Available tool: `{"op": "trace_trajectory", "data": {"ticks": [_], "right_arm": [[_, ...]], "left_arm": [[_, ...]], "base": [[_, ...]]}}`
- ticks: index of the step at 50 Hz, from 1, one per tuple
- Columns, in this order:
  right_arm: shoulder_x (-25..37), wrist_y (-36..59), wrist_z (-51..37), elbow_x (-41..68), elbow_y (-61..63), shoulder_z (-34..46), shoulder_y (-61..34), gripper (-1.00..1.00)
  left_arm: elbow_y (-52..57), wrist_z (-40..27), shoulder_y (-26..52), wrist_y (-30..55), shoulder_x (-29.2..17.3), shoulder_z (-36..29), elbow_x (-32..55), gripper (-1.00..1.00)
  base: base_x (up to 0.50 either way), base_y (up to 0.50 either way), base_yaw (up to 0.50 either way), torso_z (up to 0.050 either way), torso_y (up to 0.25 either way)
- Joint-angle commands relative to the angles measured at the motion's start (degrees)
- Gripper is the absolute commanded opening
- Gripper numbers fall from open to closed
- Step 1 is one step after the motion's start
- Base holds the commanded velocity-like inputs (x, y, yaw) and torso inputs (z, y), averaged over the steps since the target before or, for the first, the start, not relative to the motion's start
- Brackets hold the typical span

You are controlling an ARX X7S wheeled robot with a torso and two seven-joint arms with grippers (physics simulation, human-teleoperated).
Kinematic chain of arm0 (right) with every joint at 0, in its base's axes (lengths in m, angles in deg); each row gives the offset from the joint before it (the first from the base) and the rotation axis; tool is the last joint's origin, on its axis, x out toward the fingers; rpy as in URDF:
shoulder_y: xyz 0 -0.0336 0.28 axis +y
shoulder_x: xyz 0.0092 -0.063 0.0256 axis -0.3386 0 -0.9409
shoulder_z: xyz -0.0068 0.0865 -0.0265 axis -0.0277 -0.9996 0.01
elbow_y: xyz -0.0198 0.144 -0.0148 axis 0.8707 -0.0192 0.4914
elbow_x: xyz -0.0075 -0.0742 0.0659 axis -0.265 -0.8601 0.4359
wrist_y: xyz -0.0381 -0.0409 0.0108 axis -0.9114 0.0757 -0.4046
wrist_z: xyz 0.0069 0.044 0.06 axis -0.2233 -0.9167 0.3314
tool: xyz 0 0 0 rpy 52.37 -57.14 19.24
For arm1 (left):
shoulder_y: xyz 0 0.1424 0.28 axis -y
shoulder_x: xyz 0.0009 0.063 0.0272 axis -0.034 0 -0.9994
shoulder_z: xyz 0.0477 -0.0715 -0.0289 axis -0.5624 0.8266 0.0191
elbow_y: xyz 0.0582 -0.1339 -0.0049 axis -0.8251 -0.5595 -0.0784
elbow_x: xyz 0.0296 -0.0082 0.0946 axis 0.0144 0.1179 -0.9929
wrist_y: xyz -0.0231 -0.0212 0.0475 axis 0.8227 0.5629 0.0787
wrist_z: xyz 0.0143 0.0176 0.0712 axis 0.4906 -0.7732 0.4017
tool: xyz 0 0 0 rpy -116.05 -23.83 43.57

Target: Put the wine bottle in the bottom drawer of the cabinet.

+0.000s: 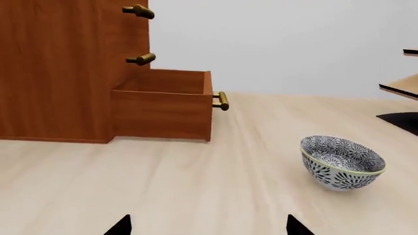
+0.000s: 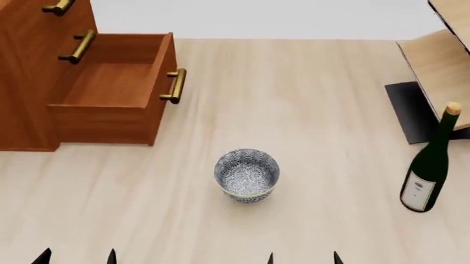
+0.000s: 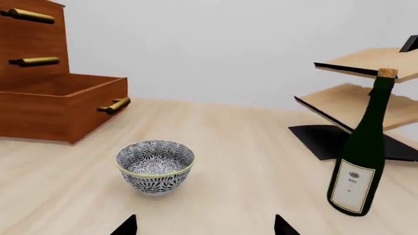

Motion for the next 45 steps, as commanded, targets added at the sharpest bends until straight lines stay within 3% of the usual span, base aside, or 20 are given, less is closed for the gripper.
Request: {"op": "trace_trajectory", "data": {"ticks": [1, 18, 45], "right_arm": [[0.5, -0.5, -0.6, 0.6, -0.4, 0.7, -0.2, 1.00], [1.2, -0.2, -1.4, 0.7, 0.2, 1.9, -0.2, 1.00], [2.2, -0.7, -2.4, 2.0, -0.2, 2.9, -0.5, 1.00]], "left_arm": [[-1.1, -0.7, 0.7, 0.6, -0.5, -0.6, 0.9, 1.00], [-0.3, -2.7, 0.5, 0.6, -1.1, -1.5, 0.4, 1.00], [-1.1, -2.9, 0.9, -0.2, -2.1, -2.8, 1.9, 1.00]], "base": [[0.04, 0.36, 0.00, 0.000, 0.000], [0.04, 0.28, 0.00, 0.000, 0.000], [0.18, 0.02, 0.00, 0.000, 0.000]]}}
